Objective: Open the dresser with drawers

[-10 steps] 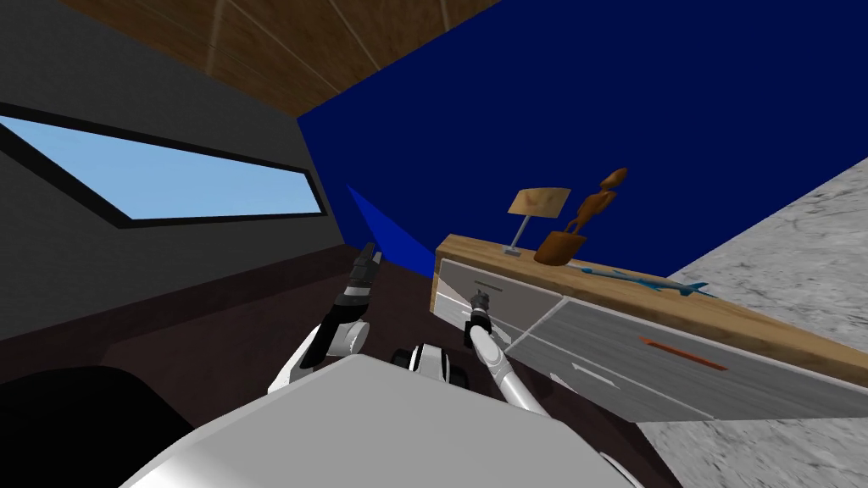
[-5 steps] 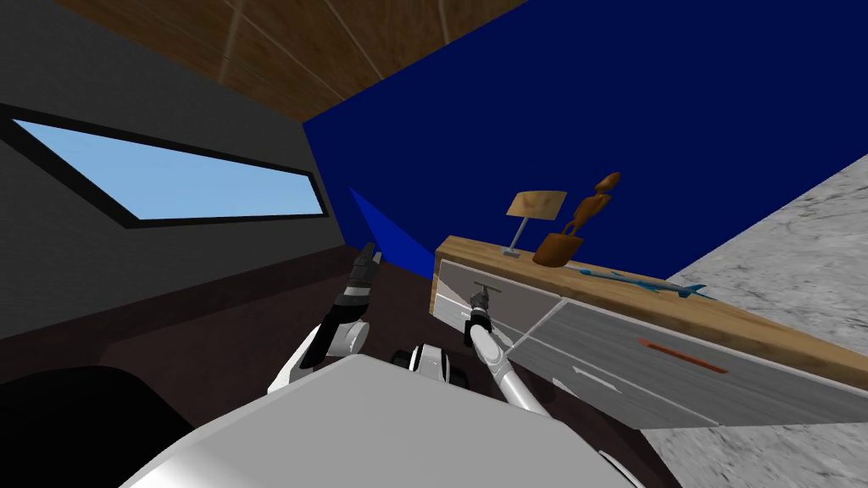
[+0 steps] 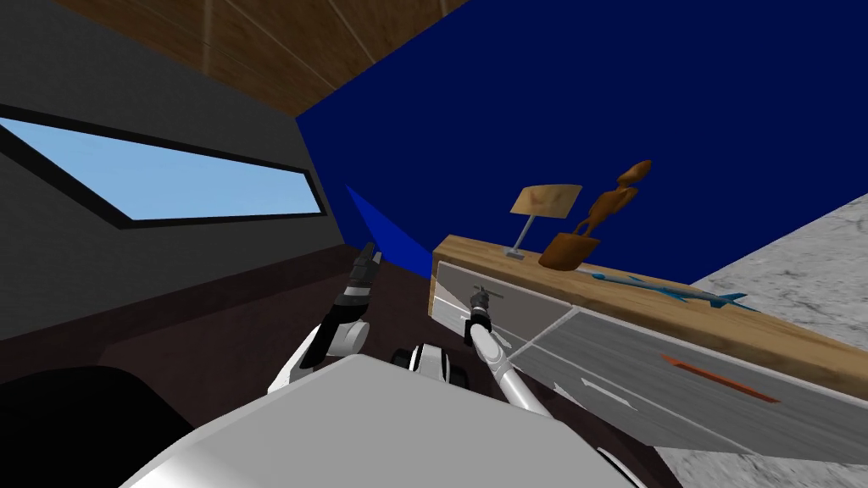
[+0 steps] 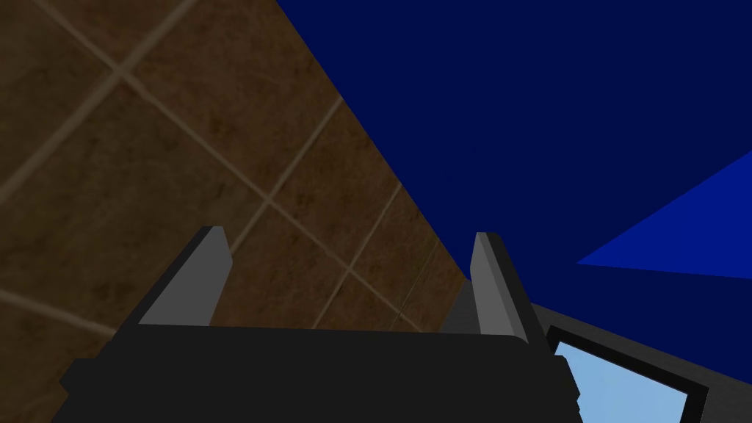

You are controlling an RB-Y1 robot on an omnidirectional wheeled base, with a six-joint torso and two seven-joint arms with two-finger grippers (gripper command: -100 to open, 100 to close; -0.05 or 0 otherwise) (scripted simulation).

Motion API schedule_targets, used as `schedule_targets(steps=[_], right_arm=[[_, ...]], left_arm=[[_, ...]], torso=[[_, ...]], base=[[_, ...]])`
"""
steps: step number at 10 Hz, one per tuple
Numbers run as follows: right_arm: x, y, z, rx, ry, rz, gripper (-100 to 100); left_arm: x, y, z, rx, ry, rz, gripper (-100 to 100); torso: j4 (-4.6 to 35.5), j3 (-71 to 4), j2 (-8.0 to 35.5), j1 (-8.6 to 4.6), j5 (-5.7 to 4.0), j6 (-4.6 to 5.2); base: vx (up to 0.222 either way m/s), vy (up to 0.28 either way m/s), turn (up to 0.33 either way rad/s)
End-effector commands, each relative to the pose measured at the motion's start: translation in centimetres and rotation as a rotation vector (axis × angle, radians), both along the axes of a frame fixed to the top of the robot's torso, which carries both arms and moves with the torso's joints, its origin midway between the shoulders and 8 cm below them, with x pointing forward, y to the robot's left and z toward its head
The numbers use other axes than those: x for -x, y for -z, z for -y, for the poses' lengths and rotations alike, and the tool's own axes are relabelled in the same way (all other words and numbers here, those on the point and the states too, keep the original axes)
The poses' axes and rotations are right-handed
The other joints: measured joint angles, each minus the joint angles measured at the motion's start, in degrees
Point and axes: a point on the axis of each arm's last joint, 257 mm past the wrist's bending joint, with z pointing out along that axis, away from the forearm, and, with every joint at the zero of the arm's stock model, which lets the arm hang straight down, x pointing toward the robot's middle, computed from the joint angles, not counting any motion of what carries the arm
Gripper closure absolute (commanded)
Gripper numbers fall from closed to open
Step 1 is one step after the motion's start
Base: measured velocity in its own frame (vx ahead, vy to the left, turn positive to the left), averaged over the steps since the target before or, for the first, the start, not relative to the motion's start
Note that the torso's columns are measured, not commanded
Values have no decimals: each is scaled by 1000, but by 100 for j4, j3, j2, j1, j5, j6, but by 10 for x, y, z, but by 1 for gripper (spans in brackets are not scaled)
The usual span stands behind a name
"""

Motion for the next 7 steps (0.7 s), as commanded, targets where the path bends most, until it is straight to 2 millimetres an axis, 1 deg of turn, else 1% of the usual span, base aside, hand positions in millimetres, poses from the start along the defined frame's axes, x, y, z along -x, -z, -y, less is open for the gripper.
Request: schedule_targets(steps=[1, 4, 5, 6, 7], right_arm=[[0, -1, -4, -2, -7, -2, 100], [-1, -2, -11, -4, -18, -5, 100], [-1, -1, -9, -4, -16, -4, 100], [-3, -2, -7, -6, -15, -5, -100], [-3, -2, -6, -7, -14, -6, -100]], left_arm=[[0, 0, 0, 0, 0, 0, 0], [0, 0, 0, 0, 0, 0, 0], [0, 0, 0, 0, 0, 0, 0], [0, 0, 0, 0, 0, 0, 0], [0, 0, 0, 0, 0, 0, 0]], torso=[[1, 5, 12, -6, -2, 1], [-5, -11, -17, -3, -1, 0], [-9, -18, -28, -17, -5, 1], [-16, -36, -61, -25, -7, 0], [-26, -58, -95, -35, -10, 0]], base=[[-162, 29, -35], [-189, 57, -35], [-88, 16, -8], [65, -34, 33], [125, -65, 29]])
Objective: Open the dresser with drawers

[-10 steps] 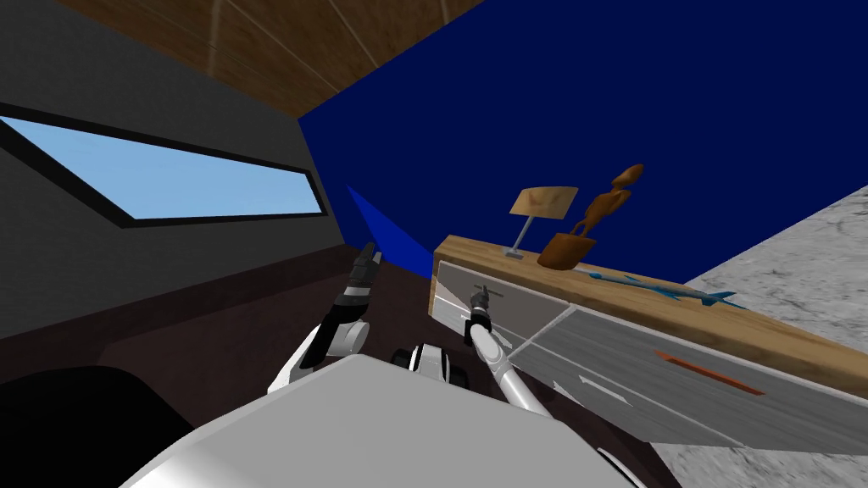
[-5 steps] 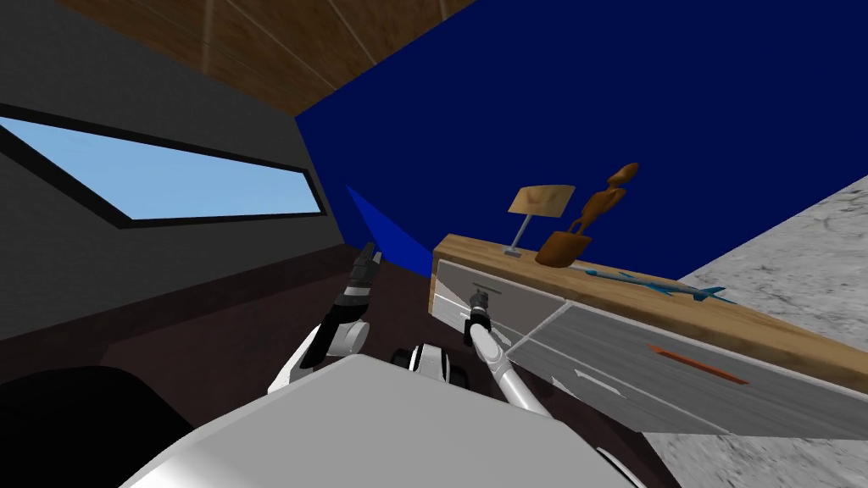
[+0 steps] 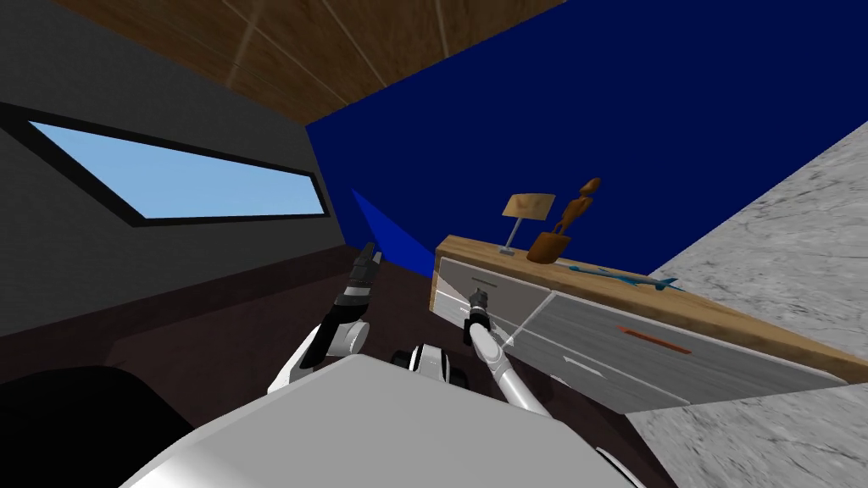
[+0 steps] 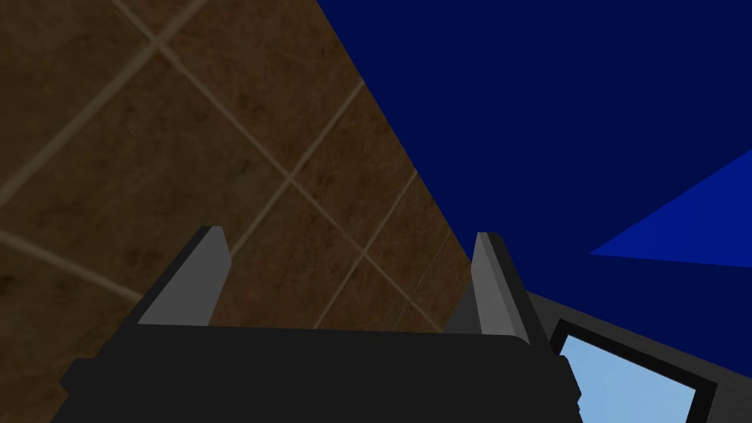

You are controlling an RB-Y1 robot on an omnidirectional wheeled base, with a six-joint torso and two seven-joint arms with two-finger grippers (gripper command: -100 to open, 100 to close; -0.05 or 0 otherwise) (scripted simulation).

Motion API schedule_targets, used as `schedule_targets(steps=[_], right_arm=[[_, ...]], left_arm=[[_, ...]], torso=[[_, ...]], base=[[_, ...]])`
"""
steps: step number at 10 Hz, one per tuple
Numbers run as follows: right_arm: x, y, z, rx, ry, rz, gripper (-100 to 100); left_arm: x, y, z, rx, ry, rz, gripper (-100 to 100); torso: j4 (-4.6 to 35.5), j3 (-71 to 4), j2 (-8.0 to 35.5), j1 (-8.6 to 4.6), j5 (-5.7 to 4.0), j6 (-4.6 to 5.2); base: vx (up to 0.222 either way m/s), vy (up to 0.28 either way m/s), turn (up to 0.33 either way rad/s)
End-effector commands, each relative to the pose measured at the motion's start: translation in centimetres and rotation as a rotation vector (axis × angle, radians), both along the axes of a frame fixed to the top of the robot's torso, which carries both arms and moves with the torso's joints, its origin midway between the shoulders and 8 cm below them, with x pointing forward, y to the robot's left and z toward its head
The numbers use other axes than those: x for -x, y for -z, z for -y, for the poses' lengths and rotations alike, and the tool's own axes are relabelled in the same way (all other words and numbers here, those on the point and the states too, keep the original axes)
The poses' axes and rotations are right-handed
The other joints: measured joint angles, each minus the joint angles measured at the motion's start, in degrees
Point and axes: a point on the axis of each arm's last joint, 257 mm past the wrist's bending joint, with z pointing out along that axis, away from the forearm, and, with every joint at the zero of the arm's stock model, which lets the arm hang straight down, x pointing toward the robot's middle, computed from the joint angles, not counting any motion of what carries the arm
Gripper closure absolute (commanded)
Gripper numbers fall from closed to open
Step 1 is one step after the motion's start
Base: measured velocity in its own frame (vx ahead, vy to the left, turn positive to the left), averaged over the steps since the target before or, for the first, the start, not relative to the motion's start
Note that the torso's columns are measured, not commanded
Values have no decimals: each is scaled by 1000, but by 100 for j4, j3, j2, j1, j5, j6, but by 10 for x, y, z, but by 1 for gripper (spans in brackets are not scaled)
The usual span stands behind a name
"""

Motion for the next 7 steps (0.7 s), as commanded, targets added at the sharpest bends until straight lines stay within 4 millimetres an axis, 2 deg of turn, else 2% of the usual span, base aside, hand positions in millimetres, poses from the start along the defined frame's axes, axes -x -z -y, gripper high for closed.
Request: schedule_targets(steps=[1, 4, 6, 7], right_arm=[[-3, -1, 3, -3, 2, 0, -100], [-7, -2, 8, -7, 5, -1, -100], [-6, -2, 7, -6, 4, 0, -100], [-6, -2, 7, -6, 4, 0, 100]], left_arm=[[0, 0, 0, 0, 0, 0, 0], [0, 0, 0, 0, 0, 0, 0], [0, 0, 0, 0, 0, 0, 0], [0, 0, 0, 0, 0, 0, 0]], torso=[[0, 2, 7, 2, 0, 1], [18, 40, 68, 27, 7, 0], [25, 59, 101, 34, 9, 0], [30, 67, 110, 37, 10, 0]], base=[[135, -59, 27], [183, -62, 29], [54, -19, 5], [10, -3, 0]])
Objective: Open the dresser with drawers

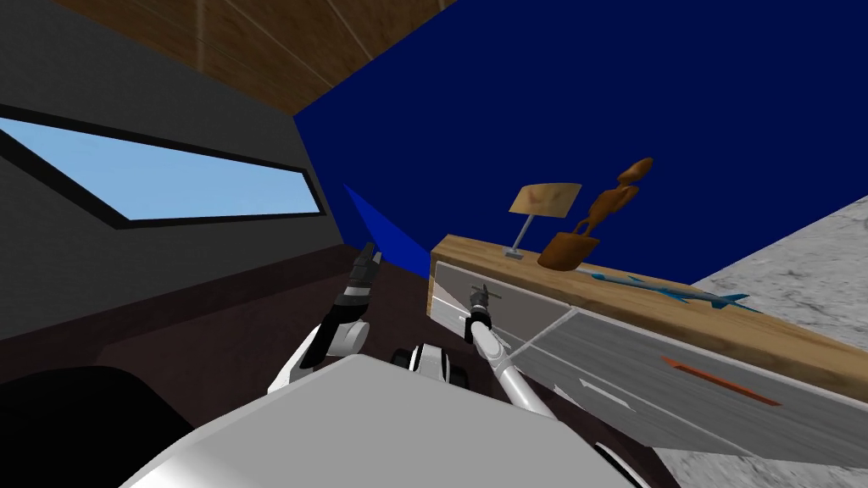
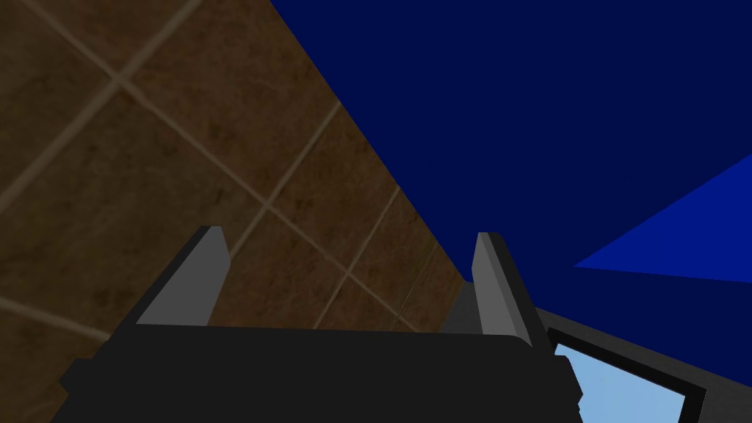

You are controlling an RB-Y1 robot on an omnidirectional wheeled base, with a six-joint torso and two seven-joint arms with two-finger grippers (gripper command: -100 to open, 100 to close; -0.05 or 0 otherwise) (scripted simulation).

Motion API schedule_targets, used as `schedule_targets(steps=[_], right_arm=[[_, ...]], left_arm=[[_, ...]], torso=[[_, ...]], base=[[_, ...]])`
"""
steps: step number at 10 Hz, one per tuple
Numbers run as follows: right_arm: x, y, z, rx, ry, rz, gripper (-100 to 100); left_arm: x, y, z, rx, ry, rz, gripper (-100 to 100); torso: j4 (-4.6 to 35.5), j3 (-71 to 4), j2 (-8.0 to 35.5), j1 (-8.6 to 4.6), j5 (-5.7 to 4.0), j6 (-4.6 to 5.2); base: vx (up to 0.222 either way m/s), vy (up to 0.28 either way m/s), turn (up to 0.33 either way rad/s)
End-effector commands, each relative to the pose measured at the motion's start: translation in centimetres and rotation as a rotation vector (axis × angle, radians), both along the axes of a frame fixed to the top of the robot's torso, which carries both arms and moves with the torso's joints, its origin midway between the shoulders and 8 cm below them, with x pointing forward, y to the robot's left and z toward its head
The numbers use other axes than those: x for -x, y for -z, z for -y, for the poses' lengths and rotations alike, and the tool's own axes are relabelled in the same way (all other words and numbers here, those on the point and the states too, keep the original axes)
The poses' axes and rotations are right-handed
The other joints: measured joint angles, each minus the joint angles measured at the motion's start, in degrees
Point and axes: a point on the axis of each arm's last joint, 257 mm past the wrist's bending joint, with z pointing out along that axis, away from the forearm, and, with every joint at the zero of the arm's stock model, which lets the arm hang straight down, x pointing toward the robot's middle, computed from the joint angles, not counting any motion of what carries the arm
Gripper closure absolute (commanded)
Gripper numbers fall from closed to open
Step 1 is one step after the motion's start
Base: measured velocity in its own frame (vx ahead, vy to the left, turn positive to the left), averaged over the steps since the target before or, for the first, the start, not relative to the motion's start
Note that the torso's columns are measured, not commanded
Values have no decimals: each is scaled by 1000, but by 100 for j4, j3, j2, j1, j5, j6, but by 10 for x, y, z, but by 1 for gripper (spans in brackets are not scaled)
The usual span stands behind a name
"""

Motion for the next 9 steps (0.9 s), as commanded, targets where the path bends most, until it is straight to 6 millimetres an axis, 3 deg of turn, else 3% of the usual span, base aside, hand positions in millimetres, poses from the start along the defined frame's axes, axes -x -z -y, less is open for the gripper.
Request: schedule_targets(steps=[1, 9], right_arm=[[0, -1, -3, -1, -6, -1, 100], [3, 2, -19, -2, -31, -14, 100]], left_arm=[[0, 0, 0, 0, 0, 0, 0], [0, 0, 0, 0, 0, 0, 0]], torso=[[-3, -8, -14, -5, -1, 0], [-3, -13, -19, -11, -3, 7]], base=[[-84, 29, -20], [-166, 39, -33]])
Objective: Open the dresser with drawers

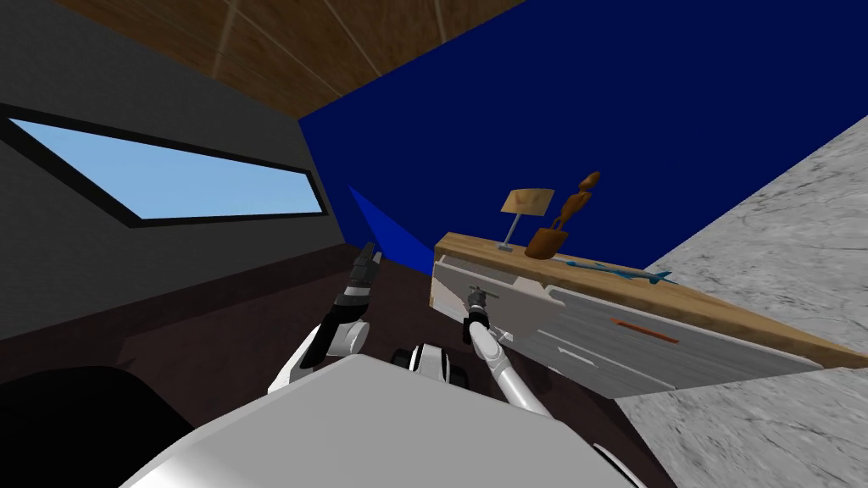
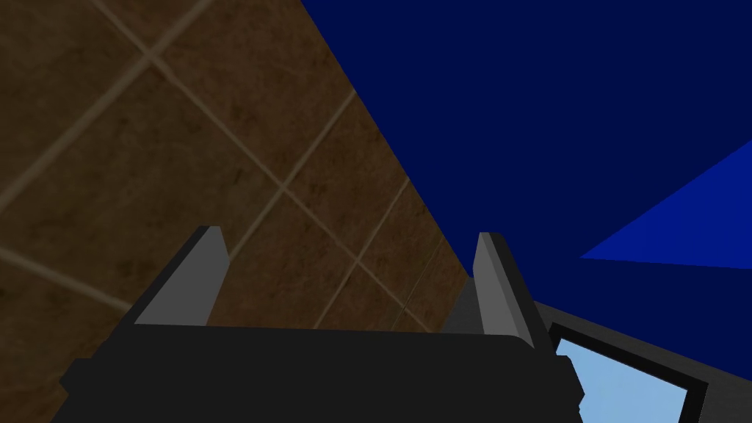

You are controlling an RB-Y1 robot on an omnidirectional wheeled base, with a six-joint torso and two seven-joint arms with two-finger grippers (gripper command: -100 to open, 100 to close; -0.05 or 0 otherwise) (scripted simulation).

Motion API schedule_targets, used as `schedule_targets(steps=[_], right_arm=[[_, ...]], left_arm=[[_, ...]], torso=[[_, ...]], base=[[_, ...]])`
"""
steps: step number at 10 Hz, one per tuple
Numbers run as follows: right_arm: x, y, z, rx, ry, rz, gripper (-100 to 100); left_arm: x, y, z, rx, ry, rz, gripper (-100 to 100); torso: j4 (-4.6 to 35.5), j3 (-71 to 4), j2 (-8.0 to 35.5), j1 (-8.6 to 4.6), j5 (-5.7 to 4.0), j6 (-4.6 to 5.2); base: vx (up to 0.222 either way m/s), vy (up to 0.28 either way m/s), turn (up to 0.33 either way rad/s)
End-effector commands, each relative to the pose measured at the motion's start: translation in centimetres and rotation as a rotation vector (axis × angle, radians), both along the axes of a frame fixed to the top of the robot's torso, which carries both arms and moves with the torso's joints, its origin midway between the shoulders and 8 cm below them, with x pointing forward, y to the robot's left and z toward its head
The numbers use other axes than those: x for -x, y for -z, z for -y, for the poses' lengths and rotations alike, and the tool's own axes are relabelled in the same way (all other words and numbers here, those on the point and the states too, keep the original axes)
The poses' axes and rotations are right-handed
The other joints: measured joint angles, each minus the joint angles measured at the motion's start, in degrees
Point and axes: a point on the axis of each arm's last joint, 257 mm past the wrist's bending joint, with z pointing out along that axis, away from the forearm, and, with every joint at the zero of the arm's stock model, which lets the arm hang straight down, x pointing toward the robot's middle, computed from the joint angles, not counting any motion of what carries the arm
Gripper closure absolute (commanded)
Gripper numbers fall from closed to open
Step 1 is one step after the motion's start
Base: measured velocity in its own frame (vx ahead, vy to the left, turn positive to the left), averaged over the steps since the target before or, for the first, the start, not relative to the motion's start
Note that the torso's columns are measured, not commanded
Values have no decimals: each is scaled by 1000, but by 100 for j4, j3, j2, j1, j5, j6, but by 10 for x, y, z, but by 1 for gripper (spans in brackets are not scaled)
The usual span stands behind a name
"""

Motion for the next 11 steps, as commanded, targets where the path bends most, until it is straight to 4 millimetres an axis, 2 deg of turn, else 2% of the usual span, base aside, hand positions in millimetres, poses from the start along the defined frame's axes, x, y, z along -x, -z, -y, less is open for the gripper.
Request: schedule_targets(steps=[1, 2, 3, 11], right_arm=[[1, -2, -5, -1, -5, 4, 100], [2, 0, -4, -1, -5, -1, 100], [-11, -5, -1, 3, -13, -12, -100], [-66, -52, 10, 1, -53, -8, -100]], left_arm=[[0, 0, 0, 0, 0, 0, 0], [0, 0, 0, 0, 0, 0, 0], [0, 0, 0, 0, 0, 0, 0], [0, 0, 0, 0, 0, 0, 0]], torso=[[2, 2, 2, -5, -1, 0], [5, -2, -4, -5, 0, 0], [8, -19, -34, -9, 4, -2], [33, 6, 18, 6, 14, -5]], base=[[-188, 44, -30], [-88, 25, -3], [-55, 35, -49], [-62, 47, -50]])
